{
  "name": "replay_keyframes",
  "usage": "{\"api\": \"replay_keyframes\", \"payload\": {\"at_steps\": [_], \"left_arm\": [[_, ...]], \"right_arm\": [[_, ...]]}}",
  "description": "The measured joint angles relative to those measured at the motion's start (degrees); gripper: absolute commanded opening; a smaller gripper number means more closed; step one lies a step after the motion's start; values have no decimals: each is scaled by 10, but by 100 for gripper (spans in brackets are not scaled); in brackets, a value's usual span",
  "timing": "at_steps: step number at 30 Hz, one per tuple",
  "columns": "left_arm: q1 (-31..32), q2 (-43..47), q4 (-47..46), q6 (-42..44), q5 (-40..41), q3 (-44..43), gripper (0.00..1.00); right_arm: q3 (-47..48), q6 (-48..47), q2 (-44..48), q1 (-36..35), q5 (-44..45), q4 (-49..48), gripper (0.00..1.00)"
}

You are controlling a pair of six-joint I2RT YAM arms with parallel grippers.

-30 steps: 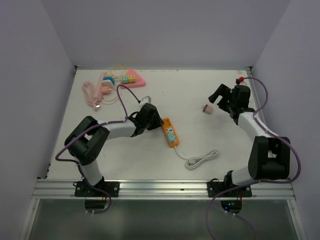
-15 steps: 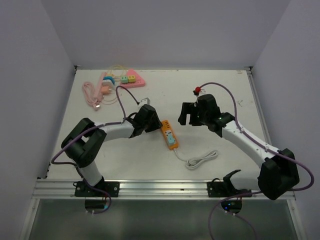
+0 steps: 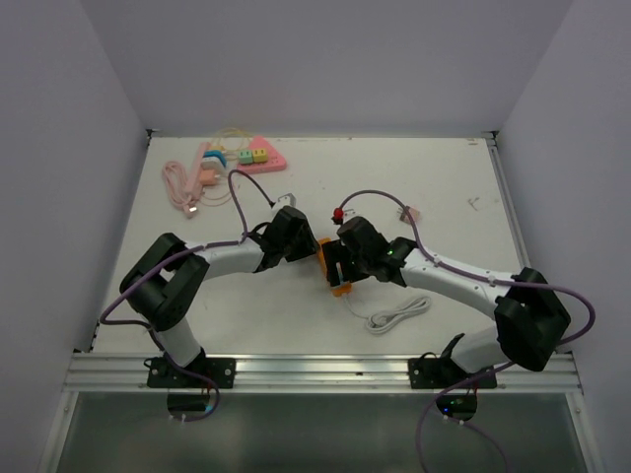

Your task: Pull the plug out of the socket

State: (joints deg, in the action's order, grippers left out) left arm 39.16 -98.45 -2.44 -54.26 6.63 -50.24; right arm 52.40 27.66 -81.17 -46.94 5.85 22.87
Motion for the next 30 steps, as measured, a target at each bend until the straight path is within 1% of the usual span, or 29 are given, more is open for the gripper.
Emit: {"api": "replay_keyframes", "payload": {"at_steps": [5,10,16,17,19,20,21,22,23,24,25,28,30], "left_arm": [[0,0,0,0,0,0,49],[0,0,0,0,-2,0,49],[0,1,-3,0,-6,3,49],[0,2,-3,0,-7,4,49],[0,3,-2,0,-10,5,51],[0,4,-2,0,-11,6,52],[0,5,-2,0,-13,8,54],[0,7,-2,0,-14,11,56],[0,10,-1,0,-16,14,58],[0,12,0,0,-19,17,62],[0,16,1,0,-22,21,64],[0,26,1,-2,-36,34,67],[2,35,0,-2,-44,44,67]], "right_arm": [[0,4,-20,-16,10,2,71],[1,7,-25,-28,22,-1,69],[3,9,-47,-37,24,-4,58],[3,9,-49,-38,25,-5,52],[3,9,-52,-40,27,-6,46],[3,11,-52,-40,27,-7,39],[3,11,-52,-41,26,-9,35],[3,11,-52,-42,28,-10,25],[3,9,-52,-43,30,-10,20],[4,10,-52,-44,32,-10,16],[4,10,-52,-44,34,-11,9],[4,12,-52,-44,38,-13,1],[4,12,-52,-44,41,-15,0]]}}
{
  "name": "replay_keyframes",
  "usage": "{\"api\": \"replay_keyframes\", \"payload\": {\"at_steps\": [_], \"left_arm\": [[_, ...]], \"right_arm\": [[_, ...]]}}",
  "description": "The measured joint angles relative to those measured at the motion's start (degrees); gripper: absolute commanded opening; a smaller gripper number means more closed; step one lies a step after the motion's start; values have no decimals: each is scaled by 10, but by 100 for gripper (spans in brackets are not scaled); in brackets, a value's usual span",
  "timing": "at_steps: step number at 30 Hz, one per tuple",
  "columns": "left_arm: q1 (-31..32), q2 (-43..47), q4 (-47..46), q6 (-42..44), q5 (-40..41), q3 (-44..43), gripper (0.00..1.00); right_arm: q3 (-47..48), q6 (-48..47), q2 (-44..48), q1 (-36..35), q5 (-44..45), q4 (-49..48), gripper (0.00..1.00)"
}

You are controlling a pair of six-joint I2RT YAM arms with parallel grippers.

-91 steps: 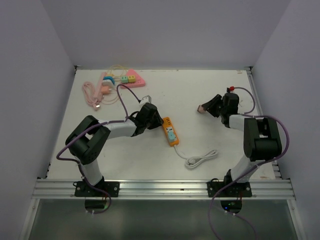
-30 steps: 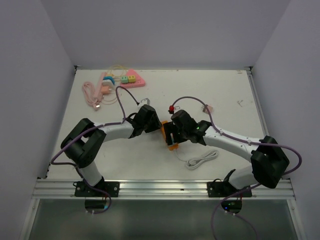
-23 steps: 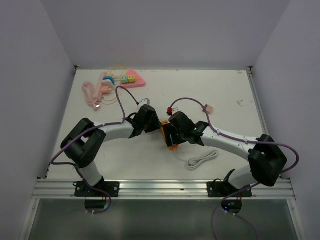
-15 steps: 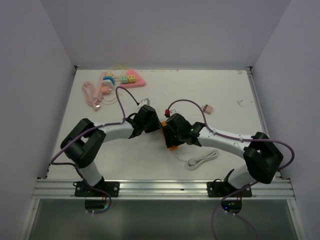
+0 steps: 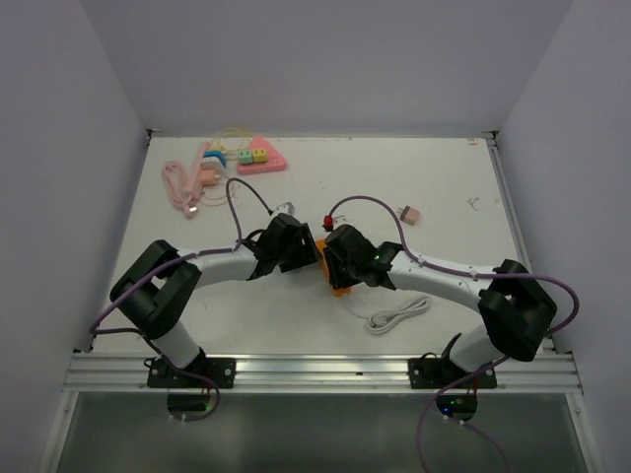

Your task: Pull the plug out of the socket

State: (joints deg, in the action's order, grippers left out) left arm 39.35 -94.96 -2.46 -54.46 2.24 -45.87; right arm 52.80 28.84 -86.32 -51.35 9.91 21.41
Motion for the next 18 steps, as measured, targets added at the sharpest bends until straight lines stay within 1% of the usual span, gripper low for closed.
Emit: {"api": "replay_keyframes", "payload": {"at_steps": [8,11,14,16,17,18], "left_arm": [[14,10,-13,-5,-32,17,66],[27,0,-30,-6,-38,16,63],[32,-15,-50,-12,-48,12,56],[32,-22,-60,-19,-51,12,50],[32,-26,-63,-23,-54,12,44],[32,-28,-70,-30,-58,12,42]], "right_arm": [[0,0,-3,0,4,-7,0],[0,0,-4,0,6,-11,0],[-1,0,-4,0,7,-13,0],[-1,0,-4,0,7,-14,0],[-1,0,-4,0,8,-14,0],[-1,0,-4,0,9,-14,0]]}}
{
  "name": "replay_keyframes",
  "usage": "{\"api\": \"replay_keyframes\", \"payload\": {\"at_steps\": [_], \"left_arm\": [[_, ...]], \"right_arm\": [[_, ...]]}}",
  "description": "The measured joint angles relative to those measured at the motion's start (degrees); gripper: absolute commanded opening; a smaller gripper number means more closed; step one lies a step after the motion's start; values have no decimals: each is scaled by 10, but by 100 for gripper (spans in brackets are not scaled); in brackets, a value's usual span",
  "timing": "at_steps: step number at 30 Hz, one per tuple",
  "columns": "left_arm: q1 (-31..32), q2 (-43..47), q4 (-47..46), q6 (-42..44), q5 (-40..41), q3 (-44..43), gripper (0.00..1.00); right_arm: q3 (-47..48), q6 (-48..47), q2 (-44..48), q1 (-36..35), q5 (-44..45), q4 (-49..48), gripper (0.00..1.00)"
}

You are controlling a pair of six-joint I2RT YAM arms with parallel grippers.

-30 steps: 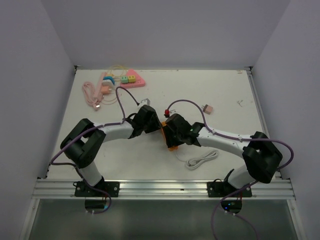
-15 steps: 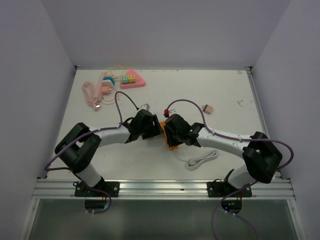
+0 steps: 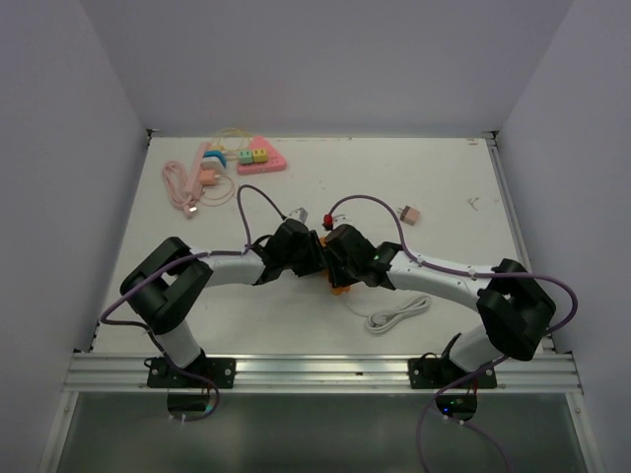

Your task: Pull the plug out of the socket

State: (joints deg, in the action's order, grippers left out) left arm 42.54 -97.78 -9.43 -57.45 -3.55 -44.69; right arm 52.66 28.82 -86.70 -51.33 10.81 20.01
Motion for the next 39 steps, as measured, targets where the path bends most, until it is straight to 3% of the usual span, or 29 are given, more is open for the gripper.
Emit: {"api": "replay_keyframes", "payload": {"at_steps": [2,7,18,27,29,33,39], "left_arm": [[0,-3,-12,-8,-5,0,35],[2,-15,-39,-28,-8,3,29],[13,-39,-77,-46,2,-1,29],[17,-43,-79,-46,11,-6,32],[18,-42,-79,-46,14,-6,33],[19,-42,-79,-46,14,-6,33],[19,-41,-78,-46,15,-6,34]], "right_arm": [[0,0,1,0,0,-1,0],[-1,0,3,2,8,1,0],[4,-2,37,3,40,23,0],[11,-12,136,16,103,24,0],[10,-14,168,49,113,23,0],[-22,-7,224,202,111,5,0],[-68,22,215,398,63,-20,0]]}}
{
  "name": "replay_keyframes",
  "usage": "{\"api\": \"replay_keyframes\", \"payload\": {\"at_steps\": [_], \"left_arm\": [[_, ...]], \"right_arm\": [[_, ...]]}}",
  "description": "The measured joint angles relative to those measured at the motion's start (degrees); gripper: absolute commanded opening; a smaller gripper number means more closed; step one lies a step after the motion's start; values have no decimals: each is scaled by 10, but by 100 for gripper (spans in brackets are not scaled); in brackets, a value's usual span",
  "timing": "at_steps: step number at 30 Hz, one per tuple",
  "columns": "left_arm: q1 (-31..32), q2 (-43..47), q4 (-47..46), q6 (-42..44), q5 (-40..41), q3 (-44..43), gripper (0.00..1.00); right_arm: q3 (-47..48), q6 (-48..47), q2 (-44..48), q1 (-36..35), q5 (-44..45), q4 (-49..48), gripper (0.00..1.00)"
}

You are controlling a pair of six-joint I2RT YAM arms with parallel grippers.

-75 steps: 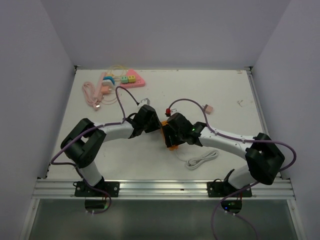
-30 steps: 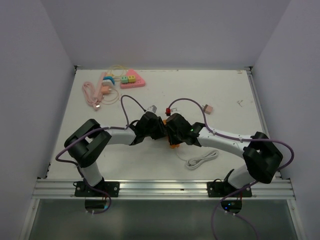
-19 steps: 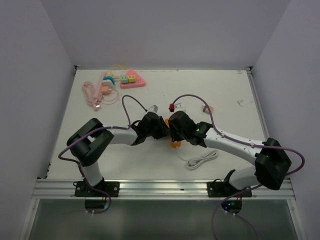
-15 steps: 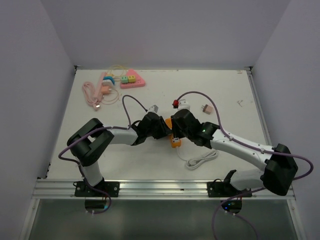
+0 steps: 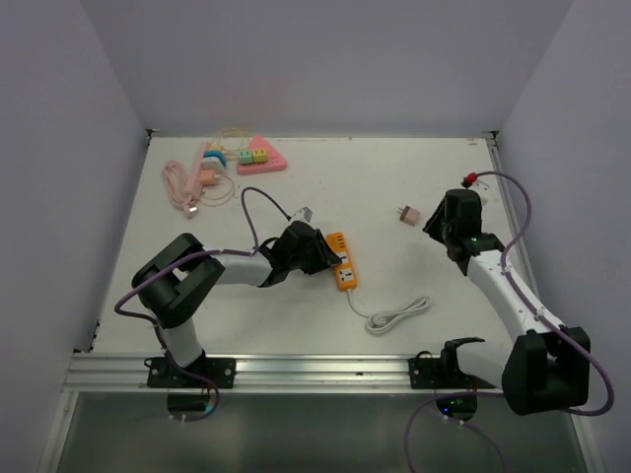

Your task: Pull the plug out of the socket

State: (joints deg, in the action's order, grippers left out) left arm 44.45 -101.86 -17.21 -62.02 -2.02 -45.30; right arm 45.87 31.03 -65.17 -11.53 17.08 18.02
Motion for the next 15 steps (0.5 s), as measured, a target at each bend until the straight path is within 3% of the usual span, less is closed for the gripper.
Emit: {"api": "replay_keyframes", "payload": {"at_steps": [8,15], "left_arm": [[2,2,2,1,5,0,36],[3,2,7,5,8,-3,39]], "right_arm": [[-56,83,-105,168,-127,-138,0],[-68,138,-219,221,-245,-289,0]]}}
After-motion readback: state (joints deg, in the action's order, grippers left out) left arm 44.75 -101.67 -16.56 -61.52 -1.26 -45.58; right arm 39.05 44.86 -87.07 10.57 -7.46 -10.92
